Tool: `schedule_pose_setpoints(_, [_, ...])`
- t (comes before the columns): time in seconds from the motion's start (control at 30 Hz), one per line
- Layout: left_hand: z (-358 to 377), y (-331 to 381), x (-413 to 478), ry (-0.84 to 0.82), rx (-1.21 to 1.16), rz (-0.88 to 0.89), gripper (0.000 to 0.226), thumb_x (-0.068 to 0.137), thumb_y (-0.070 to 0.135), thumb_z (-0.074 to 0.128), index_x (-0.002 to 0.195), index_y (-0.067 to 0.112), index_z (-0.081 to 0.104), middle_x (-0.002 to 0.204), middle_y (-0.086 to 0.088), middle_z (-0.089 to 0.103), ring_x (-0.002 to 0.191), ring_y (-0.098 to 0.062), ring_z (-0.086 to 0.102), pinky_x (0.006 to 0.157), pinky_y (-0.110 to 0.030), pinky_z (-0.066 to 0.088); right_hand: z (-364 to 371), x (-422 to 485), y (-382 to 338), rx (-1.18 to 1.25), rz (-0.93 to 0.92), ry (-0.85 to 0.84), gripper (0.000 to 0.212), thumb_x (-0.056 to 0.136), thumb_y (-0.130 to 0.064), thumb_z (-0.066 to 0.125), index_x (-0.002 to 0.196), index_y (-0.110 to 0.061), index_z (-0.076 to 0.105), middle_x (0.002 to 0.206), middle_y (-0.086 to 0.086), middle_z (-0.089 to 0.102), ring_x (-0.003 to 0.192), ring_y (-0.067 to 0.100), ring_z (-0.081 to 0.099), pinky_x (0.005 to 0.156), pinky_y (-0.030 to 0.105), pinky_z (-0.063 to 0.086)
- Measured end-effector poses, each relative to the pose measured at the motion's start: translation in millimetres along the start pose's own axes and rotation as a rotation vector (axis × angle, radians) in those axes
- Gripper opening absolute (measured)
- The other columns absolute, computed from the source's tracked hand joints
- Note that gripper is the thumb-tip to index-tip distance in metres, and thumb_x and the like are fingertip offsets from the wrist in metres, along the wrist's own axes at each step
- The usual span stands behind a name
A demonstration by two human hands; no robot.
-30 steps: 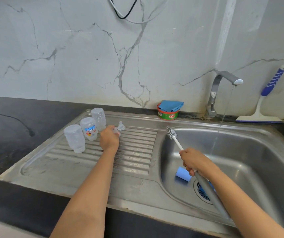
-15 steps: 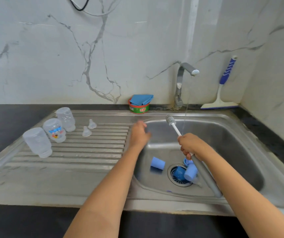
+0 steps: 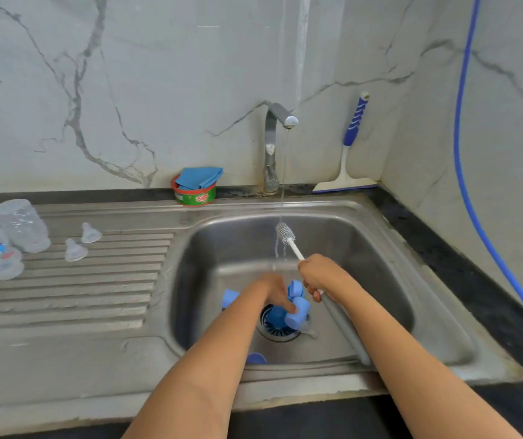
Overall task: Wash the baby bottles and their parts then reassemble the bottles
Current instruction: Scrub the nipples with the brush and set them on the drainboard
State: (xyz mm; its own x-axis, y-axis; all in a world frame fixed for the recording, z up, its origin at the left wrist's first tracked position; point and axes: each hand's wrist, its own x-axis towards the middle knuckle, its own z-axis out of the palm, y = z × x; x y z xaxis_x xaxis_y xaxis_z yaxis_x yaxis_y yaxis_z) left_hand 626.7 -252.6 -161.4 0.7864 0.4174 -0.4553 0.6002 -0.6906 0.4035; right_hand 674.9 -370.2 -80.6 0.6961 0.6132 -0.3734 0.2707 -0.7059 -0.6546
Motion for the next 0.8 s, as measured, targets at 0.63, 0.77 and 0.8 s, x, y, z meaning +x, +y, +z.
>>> schedule_pose_setpoints(0.63, [38,17,13,0.02,0.203,0.252,0.064,0.063,0.043,0.085,0.113,0.016,0.055,0.119,-0.002,0.051,0.106,-0.024,0.054,0.092,-0.04,0.048,-5,-5,0,-0.084,-0.043,0.008,0.025,0.094,-0.011,0.031,0.084,-0.001,0.051,0.062,0.009,0.053,0.043,0.018,0.046,0.046,0.024,0.038])
schedule_pose_setpoints(0.77, [42,27,12,-0.003,0.405,0.369,0.045,0.073,0.029,0.079,0.113,0.015,0.062,0.114,-0.002,0.053,0.106,-0.021,0.052,0.083,-0.032,0.045,-5,-5,0,-0.061,-0.012,0.016,0.026,0.095,-0.015,0.031,0.092,0.0,0.052,0.061,0.008,0.054,0.039,0.018,0.046,0.043,0.022,0.037])
schedule_pose_setpoints(0.8, [43,29,12,-0.011,0.402,0.38,0.037,0.076,0.024,0.077,0.109,0.013,0.064,0.111,-0.001,0.056,0.104,-0.019,0.053,0.083,-0.032,0.045,-5,-4,1,-0.056,-0.003,0.017,0.025,0.095,-0.014,0.031,0.094,0.0,0.053,0.061,0.008,0.054,0.04,0.018,0.046,0.044,0.023,0.038])
